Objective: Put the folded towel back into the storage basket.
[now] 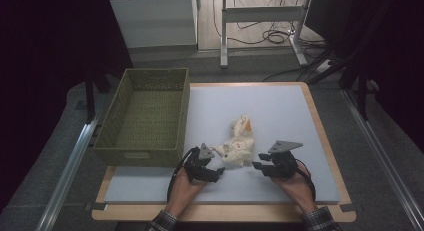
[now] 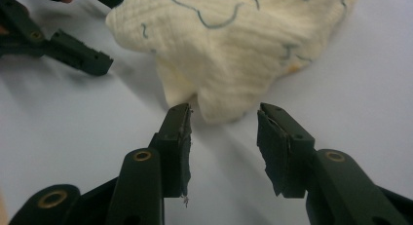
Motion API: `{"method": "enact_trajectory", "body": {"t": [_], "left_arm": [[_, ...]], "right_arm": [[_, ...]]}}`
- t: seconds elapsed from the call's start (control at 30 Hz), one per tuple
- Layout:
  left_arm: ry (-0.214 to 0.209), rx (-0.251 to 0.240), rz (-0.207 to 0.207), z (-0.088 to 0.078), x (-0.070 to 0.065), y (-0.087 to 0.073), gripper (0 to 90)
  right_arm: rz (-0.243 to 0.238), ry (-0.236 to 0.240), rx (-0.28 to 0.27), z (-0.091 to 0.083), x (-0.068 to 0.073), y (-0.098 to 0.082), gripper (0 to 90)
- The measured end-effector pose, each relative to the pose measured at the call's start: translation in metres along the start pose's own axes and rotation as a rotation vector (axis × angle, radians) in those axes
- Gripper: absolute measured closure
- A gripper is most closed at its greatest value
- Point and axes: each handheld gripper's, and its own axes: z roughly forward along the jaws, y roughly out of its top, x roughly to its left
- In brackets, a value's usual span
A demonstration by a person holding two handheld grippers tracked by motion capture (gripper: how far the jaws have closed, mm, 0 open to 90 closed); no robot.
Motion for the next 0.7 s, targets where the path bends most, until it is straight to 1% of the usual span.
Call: {"method": "enact_trajectory", "body": {"t": [0.07,0.1,0.13,0.23,0.27,0.33,0.43,0.47,0.53,0.7], "left_arm": [[-0.003,-0.002,-0.003,0.000,0.000,0.000,22.1],[-0.003,-0.002,-0.003,0.000,0.000,0.000,22.1],[-0.003,-0.001,-0.003,0.000,0.000,0.000,22.0],[-0.003,-0.001,-0.004,0.000,0.000,0.000,22.0],[-0.003,-0.001,-0.003,0.000,0.000,0.000,22.0],[-0.003,-0.001,-0.004,0.000,0.001,0.000,22.0],[-0.003,0.000,-0.004,0.000,0.001,0.000,22.0],[-0.004,0.001,-0.002,0.000,0.001,0.000,21.9],[-0.004,0.001,-0.002,0.000,0.001,0.000,21.9],[-0.004,0.001,-0.003,0.000,0.001,0.000,21.9]], "right_arm": [[-0.022,-0.016,0.017,0.009,0.003,0.007,57.8],[-0.022,-0.016,0.017,0.009,0.003,0.007,57.8],[-0.043,-0.045,0.031,0.017,0.008,0.012,68.2],[-0.060,-0.069,0.035,0.020,0.010,0.014,83.1],[-0.058,-0.072,0.029,0.018,0.010,0.014,85.1],[-0.049,-0.079,0.030,0.012,0.005,0.012,86.0],[-0.014,-0.090,0.018,-0.002,-0.005,0.007,86.1],[0.002,-0.097,0.011,-0.008,-0.010,0.004,86.1],[0.019,-0.113,0.004,-0.017,-0.017,-0.002,86.1],[0.061,-0.156,0.000,-0.035,-0.034,-0.017,85.8]]}}
